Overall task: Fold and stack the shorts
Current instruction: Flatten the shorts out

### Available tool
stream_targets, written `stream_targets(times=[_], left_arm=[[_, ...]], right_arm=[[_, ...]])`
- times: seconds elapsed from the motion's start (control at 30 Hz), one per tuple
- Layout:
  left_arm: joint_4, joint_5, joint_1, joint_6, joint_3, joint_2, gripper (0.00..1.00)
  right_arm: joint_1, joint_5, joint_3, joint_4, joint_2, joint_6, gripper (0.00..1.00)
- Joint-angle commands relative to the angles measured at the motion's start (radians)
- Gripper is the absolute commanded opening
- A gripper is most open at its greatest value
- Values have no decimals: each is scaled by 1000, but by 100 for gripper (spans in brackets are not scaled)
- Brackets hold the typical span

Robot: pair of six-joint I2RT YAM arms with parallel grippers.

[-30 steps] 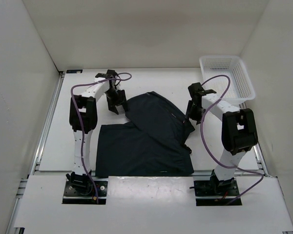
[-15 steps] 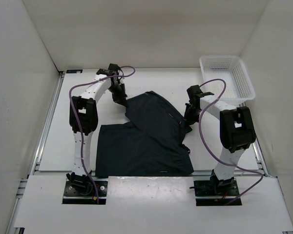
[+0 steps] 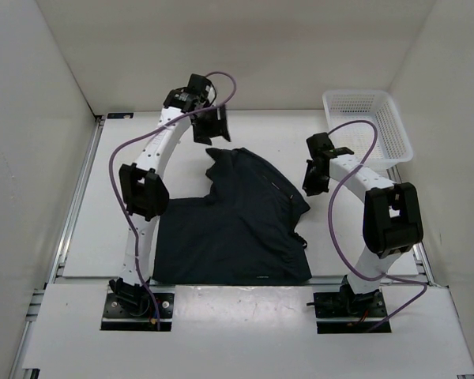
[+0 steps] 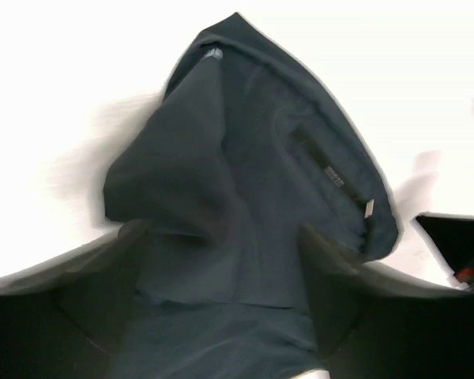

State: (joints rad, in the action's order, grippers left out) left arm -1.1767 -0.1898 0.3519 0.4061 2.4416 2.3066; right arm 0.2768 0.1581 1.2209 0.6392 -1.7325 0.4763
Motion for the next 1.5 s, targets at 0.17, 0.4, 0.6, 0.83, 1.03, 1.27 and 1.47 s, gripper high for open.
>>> stream_targets(times=[0.17, 0.4, 0.6, 0.83, 1.03, 1.27, 1.47], left_arm=[[8, 82, 12, -24, -90, -88, 100], [92, 121, -59, -43, -426, -298, 52], [189, -46, -132, -64, -676, -313, 16], [200, -180, -163, -64, -616, -121, 82], [200, -215, -131, -53, -517, -59, 50], [190, -215, -122, -43, -493, -79, 10], [190, -197, -122, -43, -524, -130, 10]], right_arm=[[-2, -17, -15, -4, 21, -8, 18], [-2, -37, -75, -4, 68, -8, 23], [9, -37, -106, 5, 102, -18, 34], [9, -94, -115, -7, 71, -8, 70], [9, -178, -144, -55, 53, 34, 56], [9, -220, -182, -76, 75, 102, 51], [9, -259, -310, -162, 151, 182, 52]])
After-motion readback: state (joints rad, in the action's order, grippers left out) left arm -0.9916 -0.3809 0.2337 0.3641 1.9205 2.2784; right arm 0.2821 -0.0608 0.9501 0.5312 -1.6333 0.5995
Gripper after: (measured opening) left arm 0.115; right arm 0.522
